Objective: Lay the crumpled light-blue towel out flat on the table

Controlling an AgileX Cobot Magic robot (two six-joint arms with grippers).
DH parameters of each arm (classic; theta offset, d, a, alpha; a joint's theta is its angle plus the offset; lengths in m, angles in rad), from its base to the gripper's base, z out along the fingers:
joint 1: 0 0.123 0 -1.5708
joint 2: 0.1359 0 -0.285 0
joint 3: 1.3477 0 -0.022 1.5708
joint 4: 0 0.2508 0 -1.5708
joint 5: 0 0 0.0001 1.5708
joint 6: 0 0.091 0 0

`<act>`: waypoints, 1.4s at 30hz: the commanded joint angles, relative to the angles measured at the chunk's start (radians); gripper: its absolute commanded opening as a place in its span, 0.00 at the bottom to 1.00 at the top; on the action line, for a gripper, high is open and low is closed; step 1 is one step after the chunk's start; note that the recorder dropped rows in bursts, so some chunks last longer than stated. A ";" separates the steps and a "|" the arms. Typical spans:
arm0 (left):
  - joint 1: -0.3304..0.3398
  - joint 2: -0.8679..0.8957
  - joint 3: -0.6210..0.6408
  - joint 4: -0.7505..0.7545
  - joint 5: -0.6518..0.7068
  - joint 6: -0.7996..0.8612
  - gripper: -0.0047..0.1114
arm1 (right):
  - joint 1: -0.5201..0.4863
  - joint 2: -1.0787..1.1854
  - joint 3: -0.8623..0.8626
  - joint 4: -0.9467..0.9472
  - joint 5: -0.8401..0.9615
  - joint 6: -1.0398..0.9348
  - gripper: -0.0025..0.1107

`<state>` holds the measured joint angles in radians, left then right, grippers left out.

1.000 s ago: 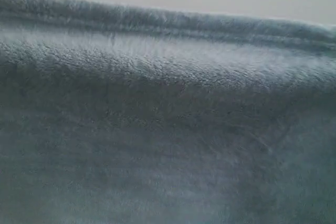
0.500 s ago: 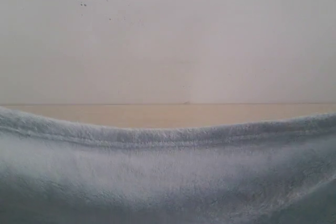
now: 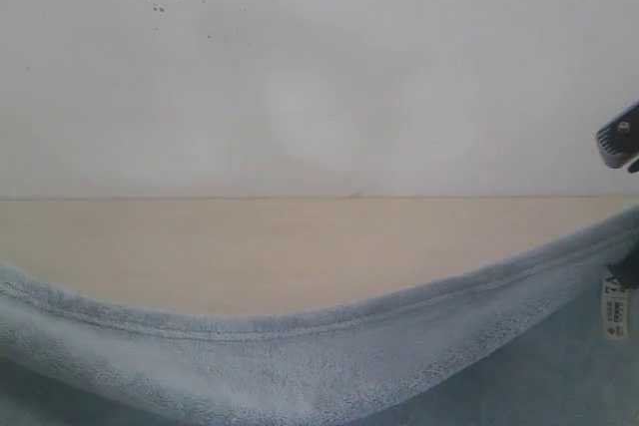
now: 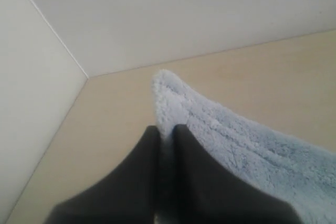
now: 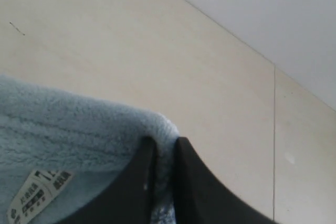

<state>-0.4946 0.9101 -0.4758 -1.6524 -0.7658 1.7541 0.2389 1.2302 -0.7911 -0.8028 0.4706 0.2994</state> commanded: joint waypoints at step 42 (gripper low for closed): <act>0.444 0.815 -0.615 0.114 0.141 -0.122 0.59 | -0.049 0.842 -0.903 0.393 -0.004 -0.168 0.42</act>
<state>-0.0529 1.7486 -1.0808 -1.4358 -0.6237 1.5850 0.2064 2.0861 -1.6604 -0.4260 0.3977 0.1446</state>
